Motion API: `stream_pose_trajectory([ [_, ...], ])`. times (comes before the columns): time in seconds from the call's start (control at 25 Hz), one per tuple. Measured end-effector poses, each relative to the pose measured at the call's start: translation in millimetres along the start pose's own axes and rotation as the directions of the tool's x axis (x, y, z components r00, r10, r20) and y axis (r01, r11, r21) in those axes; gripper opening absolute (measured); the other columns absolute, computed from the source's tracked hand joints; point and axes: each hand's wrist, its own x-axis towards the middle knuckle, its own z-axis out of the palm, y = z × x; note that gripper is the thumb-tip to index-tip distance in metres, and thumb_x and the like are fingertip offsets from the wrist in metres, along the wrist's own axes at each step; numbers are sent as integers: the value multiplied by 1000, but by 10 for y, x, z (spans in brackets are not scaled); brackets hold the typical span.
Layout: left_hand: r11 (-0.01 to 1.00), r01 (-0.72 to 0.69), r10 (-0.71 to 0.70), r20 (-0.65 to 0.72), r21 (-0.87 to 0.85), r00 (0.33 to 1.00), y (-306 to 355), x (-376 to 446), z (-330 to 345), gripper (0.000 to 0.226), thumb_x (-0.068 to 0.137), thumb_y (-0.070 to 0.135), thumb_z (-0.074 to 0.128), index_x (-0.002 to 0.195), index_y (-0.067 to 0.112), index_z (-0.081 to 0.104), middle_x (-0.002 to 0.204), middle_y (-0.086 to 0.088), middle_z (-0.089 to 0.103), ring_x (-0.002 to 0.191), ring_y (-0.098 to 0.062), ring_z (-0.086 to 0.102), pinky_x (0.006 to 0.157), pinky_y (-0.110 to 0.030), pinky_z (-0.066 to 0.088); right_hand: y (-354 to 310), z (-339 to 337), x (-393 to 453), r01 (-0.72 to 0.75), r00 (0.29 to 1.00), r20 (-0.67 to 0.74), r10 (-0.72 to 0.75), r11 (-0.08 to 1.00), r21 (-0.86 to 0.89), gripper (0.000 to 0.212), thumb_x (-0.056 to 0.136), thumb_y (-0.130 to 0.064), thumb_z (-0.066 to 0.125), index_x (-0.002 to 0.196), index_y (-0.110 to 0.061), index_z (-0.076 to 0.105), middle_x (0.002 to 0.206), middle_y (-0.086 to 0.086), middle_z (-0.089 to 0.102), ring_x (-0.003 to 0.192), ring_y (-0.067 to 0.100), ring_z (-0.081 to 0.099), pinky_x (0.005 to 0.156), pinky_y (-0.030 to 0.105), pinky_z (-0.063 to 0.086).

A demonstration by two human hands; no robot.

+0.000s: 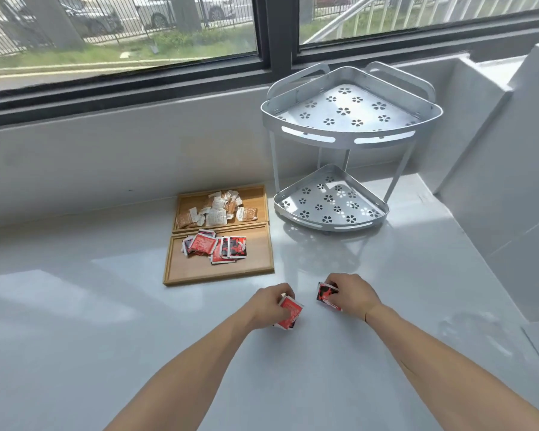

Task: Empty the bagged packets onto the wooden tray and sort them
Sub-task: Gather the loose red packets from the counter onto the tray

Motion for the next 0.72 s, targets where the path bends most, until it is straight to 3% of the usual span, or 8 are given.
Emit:
stream_pose_trajectory([
  [0.16, 997, 27, -34, -112, -71, 993, -364, -108, -359, 23, 76, 14, 61, 84, 35, 62, 80, 8, 63, 65, -3, 59, 54, -18, 48, -439, 3, 174, 88, 996, 16, -88, 996, 1, 25, 76, -12, 58, 97, -24, 65, 93, 1, 71, 88, 25, 63, 65, 31, 46],
  [0.32, 993, 89, -102, -185, -77, 977, -703, -197, -745, 19, 76, 16, 64, 94, 22, 69, 88, 2, 66, 76, -13, 61, 66, -28, 50, -854, 25, 354, 152, 988, 14, -152, 988, -38, 30, 78, -13, 58, 103, -27, 65, 96, 0, 72, 90, 24, 64, 71, 34, 52],
  [0.44, 993, 106, -96, -201, 41, 975, -903, -198, -1068, 21, 81, 17, 64, 101, 18, 68, 99, -2, 68, 89, -19, 61, 76, -33, 51, -1112, 46, 512, 192, 981, 16, -192, 979, -71, 29, 81, -14, 57, 106, -28, 64, 102, 1, 71, 93, 25, 64, 73, 35, 52],
  [0.6, 989, 117, -87, -281, 93, 956, -1088, -107, -1474, 26, 84, 15, 63, 109, 19, 69, 104, -1, 64, 90, -18, 56, 66, -23, 44, -1386, 79, 757, 229, 973, 25, -228, 960, -160, 30, 84, -13, 55, 111, -26, 62, 110, 3, 70, 100, 27, 62, 71, 33, 48],
  [0.72, 987, 144, -112, -336, 72, 935, -1179, 29, -1686, 30, 85, 11, 60, 112, 19, 69, 105, -2, 63, 92, -21, 56, 71, -23, 42, -1541, 103, 925, 233, 973, 35, -230, 957, -171, 29, 86, -13, 53, 108, -28, 63, 109, 5, 70, 98, 28, 62, 69, 33, 46],
])
